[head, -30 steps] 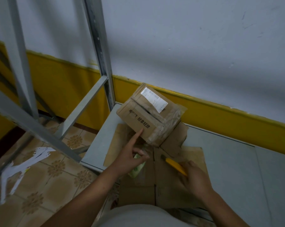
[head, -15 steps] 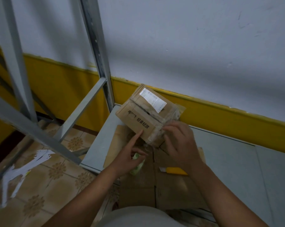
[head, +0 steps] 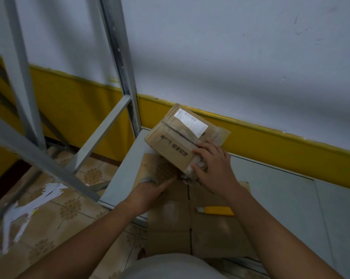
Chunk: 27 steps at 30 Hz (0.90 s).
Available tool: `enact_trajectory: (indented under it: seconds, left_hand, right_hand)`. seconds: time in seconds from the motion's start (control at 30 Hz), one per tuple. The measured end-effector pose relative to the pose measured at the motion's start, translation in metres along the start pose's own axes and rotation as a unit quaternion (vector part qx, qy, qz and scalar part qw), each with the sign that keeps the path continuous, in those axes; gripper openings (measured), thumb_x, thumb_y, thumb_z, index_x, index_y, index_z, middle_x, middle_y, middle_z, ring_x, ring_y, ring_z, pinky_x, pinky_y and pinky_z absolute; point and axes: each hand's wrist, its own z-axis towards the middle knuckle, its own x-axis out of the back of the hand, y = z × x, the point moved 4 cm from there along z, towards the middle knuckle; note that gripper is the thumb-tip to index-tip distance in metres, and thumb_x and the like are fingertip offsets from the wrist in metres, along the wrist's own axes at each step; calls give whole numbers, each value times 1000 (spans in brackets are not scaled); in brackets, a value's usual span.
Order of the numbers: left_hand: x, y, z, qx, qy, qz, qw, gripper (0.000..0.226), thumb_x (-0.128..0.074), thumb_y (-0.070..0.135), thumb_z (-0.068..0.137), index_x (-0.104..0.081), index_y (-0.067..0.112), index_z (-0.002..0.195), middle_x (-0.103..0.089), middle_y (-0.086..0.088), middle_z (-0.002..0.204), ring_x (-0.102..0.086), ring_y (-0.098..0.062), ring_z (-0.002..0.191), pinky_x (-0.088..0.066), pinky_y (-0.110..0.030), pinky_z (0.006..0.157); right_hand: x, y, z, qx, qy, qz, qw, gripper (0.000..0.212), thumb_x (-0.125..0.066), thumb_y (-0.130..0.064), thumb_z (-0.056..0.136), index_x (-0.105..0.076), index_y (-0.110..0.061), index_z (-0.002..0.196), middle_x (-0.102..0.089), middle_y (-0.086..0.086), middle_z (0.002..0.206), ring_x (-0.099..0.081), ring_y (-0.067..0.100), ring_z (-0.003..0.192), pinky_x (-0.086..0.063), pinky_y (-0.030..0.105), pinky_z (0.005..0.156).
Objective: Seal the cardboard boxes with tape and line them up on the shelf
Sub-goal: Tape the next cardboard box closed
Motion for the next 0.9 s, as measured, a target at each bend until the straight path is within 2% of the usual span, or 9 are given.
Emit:
enact_trajectory:
  seconds: [0.07, 0.13, 0.3, 0.5, 0.57, 0.63, 0.73, 0.8, 0.9]
  left_hand:
    - [2, 3, 2, -26, -6, 70, 997, 95, -56, 21, 105, 16, 45, 162, -60, -7, 75, -58, -24, 62, -45, -35, 54]
    - [6, 8, 5, -51, -35, 120, 991, 84, -56, 19, 104, 3, 37, 161, -62, -8, 81, -61, -27, 69, -43, -36, 59]
    - [6, 13, 14, -98, -112, 209, 966, 62, -55, 11, 100, -35, 19, 158, -70, -10, 88, -67, -34, 79, -57, -43, 75]
    - [-11, 16, 12, -141, -99, 229, 958, 66, -52, 2, 101, -29, 6, 162, -62, -23, 139, -66, -41, 110, -59, -49, 82]
    - [-14, 22, 9, -137, -112, 229, 957, 68, -46, 0, 105, -17, 5, 166, -34, -28, 164, -57, -44, 128, -56, -51, 88]
    - [-17, 22, 7, -128, -148, 210, 958, 70, -42, 0, 107, -10, 13, 167, -11, -26, 172, -45, -46, 139, -52, -54, 95]
    - [-17, 21, 10, -125, -136, 185, 965, 72, -47, 6, 106, -13, 30, 165, -11, -14, 175, -51, -44, 134, -54, -52, 92]
    - [-11, 23, 11, -106, -124, 170, 972, 79, -48, 3, 103, -11, 33, 166, -12, -7, 176, -61, -41, 123, -54, -46, 80]
    - [5, 28, 9, -79, -64, 142, 985, 80, -52, 7, 100, -16, 35, 165, -25, -1, 172, -70, -31, 99, -44, -35, 60]
  right_hand:
    - [0, -1, 0, 0, 2, 7, 1000, 45, -66, -44, 91, -60, -34, 135, -48, -14, 148, -22, 12, 153, -22, 47, 118]
    - [0, -2, 1, -1, 3, 12, 1000, 44, -66, -44, 92, -60, -33, 134, -48, -14, 148, -21, 12, 153, -22, 47, 117]
    - [0, -1, -1, -8, -2, 19, 1000, 43, -66, -44, 93, -60, -33, 134, -48, -14, 149, -20, 10, 153, -22, 45, 117]
    - [1, -1, 0, -4, 2, 26, 1000, 40, -67, -43, 92, -62, -34, 131, -49, -14, 147, -21, 11, 153, -24, 48, 116]
    - [1, 0, 0, -6, 0, 26, 1000, 40, -67, -43, 92, -62, -34, 131, -49, -15, 147, -20, 10, 153, -24, 50, 117]
    - [1, 0, -1, -7, -1, 25, 1000, 40, -68, -43, 92, -62, -34, 131, -49, -15, 147, -19, 10, 153, -23, 49, 117]
    - [2, 1, -2, -11, 2, 26, 1000, 41, -68, -42, 92, -61, -34, 131, -48, -15, 147, -19, 10, 153, -23, 48, 117]
    - [3, 2, -1, -14, 3, 23, 1000, 41, -68, -43, 91, -61, -35, 131, -48, -16, 148, -20, 10, 153, -23, 48, 118]
    - [2, 3, -2, -11, 5, 24, 1000, 43, -68, -44, 91, -60, -35, 132, -47, -15, 149, -19, 10, 154, -24, 50, 118]
